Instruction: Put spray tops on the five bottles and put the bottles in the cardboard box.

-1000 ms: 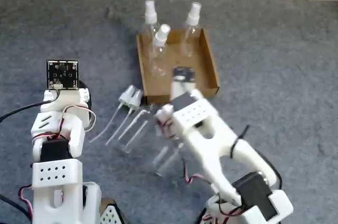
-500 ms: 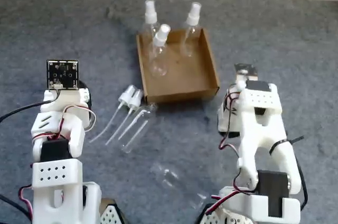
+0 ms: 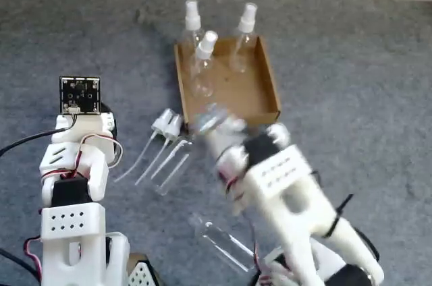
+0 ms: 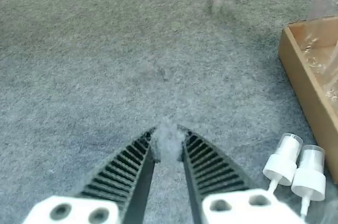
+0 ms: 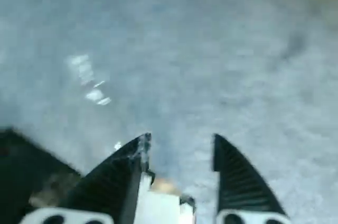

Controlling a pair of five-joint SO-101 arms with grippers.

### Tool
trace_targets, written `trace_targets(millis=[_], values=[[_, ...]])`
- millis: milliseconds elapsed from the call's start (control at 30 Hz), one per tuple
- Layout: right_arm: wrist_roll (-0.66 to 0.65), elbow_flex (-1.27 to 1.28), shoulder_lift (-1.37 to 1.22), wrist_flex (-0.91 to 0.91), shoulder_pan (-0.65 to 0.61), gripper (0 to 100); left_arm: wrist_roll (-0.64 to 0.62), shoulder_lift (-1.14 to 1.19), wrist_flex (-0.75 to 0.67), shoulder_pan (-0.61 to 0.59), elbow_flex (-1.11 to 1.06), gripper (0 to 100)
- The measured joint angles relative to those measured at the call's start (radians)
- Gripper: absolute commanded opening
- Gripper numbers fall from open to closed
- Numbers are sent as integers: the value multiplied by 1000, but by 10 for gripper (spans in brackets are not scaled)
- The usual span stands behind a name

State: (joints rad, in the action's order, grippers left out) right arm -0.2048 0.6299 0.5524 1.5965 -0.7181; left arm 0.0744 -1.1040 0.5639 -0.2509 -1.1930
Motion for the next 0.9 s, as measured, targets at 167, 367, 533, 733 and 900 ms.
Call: trace_targets(millis=[167,367,533,733,900], values=[[29,57,12,5,-245,214,0,0,0,0,0,4],[32,61,14,-32,-351,214,0,0,0,0,0,4],[34,152,15,-118,-390,214,0,0,0,0,0,4],[37,339,18,-239,-391,211,0,0,0,0,0,4],[-23,358,20,-272,-229,204,0,0,0,0,0,4]])
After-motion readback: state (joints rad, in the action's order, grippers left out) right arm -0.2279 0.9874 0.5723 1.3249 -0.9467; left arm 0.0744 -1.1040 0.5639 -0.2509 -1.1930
